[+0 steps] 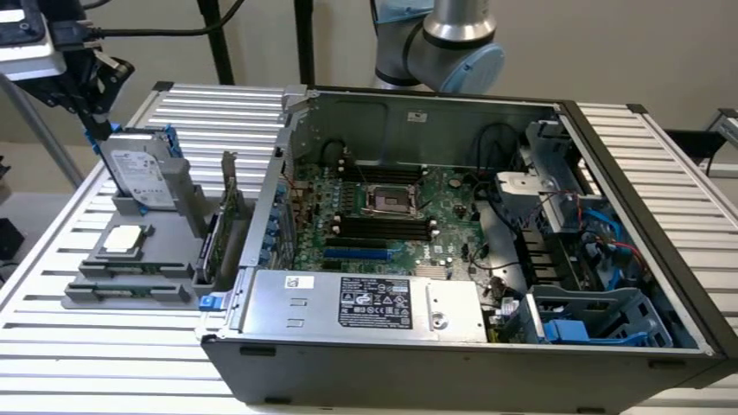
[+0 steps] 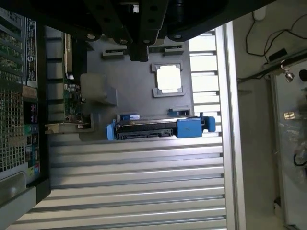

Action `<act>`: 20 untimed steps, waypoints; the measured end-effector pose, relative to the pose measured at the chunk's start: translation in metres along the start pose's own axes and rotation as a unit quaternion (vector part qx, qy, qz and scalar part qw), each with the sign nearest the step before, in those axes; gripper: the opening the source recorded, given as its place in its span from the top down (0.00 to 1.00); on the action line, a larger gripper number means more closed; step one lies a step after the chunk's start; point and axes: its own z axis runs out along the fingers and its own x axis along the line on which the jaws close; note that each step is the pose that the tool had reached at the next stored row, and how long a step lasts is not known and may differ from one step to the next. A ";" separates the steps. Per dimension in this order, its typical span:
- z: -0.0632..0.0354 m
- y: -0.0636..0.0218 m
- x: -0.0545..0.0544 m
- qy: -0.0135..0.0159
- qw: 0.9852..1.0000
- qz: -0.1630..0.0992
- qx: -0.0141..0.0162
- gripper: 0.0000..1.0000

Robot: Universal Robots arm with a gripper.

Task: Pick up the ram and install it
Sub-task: 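Reach for the ram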

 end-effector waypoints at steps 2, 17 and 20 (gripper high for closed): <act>0.0004 -0.0058 0.000 0.000 1.000 0.000 0.000 0.89; 0.0091 -0.0360 -0.003 0.000 1.000 -0.011 0.002 0.89; 0.0114 -0.0404 -0.004 0.000 1.000 -0.013 0.003 0.89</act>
